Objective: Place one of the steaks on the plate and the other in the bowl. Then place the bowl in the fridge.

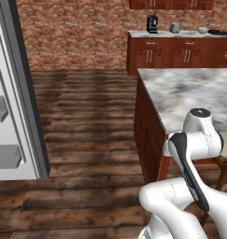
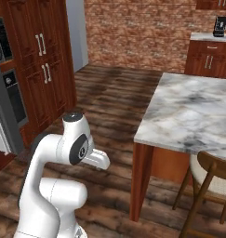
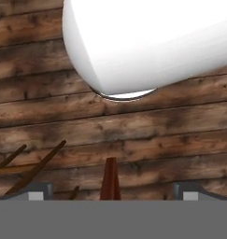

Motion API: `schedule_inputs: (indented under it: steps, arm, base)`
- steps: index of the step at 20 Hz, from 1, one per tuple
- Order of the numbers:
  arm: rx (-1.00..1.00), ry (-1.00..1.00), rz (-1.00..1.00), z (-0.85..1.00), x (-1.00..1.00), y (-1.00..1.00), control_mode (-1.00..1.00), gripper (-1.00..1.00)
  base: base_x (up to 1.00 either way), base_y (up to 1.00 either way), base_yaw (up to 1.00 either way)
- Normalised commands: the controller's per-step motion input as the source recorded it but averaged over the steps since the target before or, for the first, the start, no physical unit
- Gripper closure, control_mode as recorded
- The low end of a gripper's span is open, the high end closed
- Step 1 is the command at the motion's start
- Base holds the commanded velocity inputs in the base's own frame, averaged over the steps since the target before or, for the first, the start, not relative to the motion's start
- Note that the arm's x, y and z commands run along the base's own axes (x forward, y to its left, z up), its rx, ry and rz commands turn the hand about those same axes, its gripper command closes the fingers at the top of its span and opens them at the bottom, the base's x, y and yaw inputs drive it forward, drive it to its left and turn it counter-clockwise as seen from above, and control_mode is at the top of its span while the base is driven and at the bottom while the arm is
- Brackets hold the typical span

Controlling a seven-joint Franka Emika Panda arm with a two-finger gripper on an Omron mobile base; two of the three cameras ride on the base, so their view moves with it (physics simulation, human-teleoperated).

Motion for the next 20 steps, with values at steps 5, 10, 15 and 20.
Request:
schedule_inputs:
  steps: [5, 10, 15, 20]
  arm:
    - [0.00, 0.00, 0.00, 0.00, 0.00, 0.00, 1.00, -1.00]
    - [0.00, 0.00, 0.00, 0.00, 0.00, 0.00, 1.00, -1.00]
    - [0.00, 0.00, 0.00, 0.00, 0.00, 0.00, 1.00, -1.00]
    - [0.00, 0.00, 0.00, 0.00, 0.00, 0.00, 1.00, -1.00]
  base:
    - [0.15, 0.01, -0.03]
    - [0.28, 0.07, 0.01]
    - [0.57, 0.28, 0.15]
    - [0.72, 0.28, 0.20]
